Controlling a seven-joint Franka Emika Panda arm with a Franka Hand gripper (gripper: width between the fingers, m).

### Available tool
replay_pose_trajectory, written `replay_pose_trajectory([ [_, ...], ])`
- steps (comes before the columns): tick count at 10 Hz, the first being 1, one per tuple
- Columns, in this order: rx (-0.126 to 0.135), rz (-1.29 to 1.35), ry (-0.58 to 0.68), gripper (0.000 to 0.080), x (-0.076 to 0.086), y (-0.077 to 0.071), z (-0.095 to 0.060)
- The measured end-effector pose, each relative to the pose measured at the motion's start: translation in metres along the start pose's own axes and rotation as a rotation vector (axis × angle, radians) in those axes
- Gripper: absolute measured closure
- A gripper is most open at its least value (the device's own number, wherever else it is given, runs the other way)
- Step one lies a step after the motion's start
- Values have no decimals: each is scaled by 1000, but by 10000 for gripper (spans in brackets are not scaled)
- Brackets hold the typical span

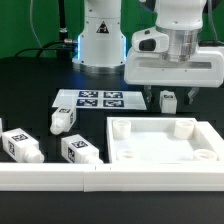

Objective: Assemble one leg

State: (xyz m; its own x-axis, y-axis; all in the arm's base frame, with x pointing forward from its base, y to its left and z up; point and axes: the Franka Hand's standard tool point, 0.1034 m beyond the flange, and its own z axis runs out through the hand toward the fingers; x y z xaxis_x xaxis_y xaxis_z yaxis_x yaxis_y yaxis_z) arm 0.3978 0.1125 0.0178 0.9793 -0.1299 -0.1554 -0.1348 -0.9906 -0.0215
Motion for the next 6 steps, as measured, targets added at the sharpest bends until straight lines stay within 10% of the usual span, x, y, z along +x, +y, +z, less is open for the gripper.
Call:
replay_pose_trajectory([
  [6,39,99,-323,150,28,2,-18],
])
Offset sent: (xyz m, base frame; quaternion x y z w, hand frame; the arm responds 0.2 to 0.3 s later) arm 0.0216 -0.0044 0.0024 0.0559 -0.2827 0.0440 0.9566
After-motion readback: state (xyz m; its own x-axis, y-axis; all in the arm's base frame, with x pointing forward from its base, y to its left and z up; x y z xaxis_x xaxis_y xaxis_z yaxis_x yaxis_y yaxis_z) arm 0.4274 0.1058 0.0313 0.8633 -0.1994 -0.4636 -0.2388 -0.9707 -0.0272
